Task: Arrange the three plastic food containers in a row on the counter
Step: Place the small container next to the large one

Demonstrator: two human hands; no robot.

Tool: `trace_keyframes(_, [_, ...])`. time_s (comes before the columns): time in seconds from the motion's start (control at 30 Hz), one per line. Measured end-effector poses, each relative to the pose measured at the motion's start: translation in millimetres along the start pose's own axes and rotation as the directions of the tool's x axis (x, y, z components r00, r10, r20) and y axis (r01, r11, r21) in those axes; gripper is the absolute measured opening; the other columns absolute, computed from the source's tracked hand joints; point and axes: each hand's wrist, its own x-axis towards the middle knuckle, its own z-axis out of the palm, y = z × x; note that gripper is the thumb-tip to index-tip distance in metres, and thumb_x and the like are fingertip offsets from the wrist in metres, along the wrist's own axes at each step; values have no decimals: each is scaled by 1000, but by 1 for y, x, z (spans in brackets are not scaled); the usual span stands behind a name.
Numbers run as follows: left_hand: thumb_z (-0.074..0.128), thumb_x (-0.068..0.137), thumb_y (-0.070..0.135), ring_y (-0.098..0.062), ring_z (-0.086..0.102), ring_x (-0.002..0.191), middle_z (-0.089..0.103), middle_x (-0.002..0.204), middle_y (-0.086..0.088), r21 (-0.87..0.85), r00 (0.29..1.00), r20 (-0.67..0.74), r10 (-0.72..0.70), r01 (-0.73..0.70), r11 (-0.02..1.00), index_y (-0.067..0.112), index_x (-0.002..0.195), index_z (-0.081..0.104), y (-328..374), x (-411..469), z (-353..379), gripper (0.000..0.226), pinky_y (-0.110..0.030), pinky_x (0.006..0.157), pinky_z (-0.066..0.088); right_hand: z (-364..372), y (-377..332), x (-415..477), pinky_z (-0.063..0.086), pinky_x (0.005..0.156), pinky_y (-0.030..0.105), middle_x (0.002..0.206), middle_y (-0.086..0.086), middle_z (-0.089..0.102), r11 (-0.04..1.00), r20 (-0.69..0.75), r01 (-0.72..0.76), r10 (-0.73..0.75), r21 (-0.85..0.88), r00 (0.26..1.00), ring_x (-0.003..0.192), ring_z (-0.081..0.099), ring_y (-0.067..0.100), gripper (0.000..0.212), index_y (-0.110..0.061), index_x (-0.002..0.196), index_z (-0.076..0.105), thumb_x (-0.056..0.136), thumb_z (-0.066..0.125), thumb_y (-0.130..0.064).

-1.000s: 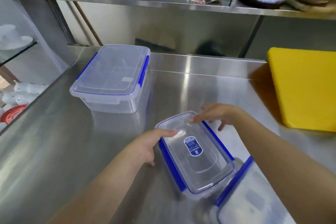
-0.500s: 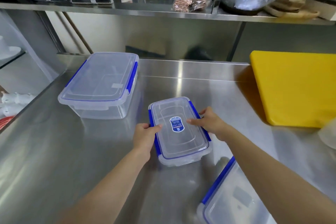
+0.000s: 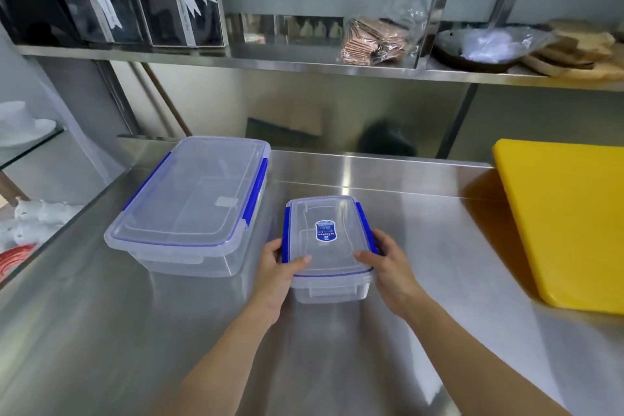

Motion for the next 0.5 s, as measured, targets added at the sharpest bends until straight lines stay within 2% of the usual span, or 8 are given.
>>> trace_keyframes(0.1, [72,77,17,-11,64,95,65,109,4,64,998,48,29,-32,997,27,125,48,14,23,6,55,-15,56,52,10,7,23,52,75,32,108,4,62,1000,-32,23,-23,11,999,95,63,21,50,-13,121,45,77,61,2])
trace_keyframes(0.2, [74,75,18,-13,62,99,64,111,4,108,994,103,33,-44,993,30,126,46,25,49,11,59,-19,63,53,18,8,51,51,77,31,107,3,57,999,-74,43,-41,24,996,97,59,20,43,-13,118,39,82,58,-1])
trace_keyframes(0.27, [76,74,17,-12,59,100,61,109,10,182,989,141,34,-60,981,37,122,43,26,65,12,62,-16,63,53,19,8,68,50,78,30,106,4,54,999,-85,52,-53,-5,995,95,58,18,38,-13,113,36,84,58,-4])
trace_keyframes(0.3, [76,74,17,-11,58,103,60,109,13,226,986,164,33,-70,972,39,123,40,25,72,12,65,-15,66,54,19,8,75,50,77,28,105,4,53,997,-83,60,-63,-37,995,92,58,16,36,-14,112,36,85,57,-5])
trace_keyframes(0.4, [74,77,16,-14,51,118,52,126,8,354,972,234,36,-120,927,36,139,30,21,89,9,78,-26,90,50,19,11,91,51,75,24,107,4,52,983,-71,76,-89,-169,993,89,57,11,35,-11,114,33,87,55,-7])
trace_keyframes(0.5, [70,81,17,-14,46,126,45,137,7,409,953,277,118,-228,883,34,140,31,18,99,11,73,-20,91,46,18,10,98,51,73,17,114,5,49,961,-55,90,-108,-262,993,92,55,11,43,-8,124,28,90,52,-16])
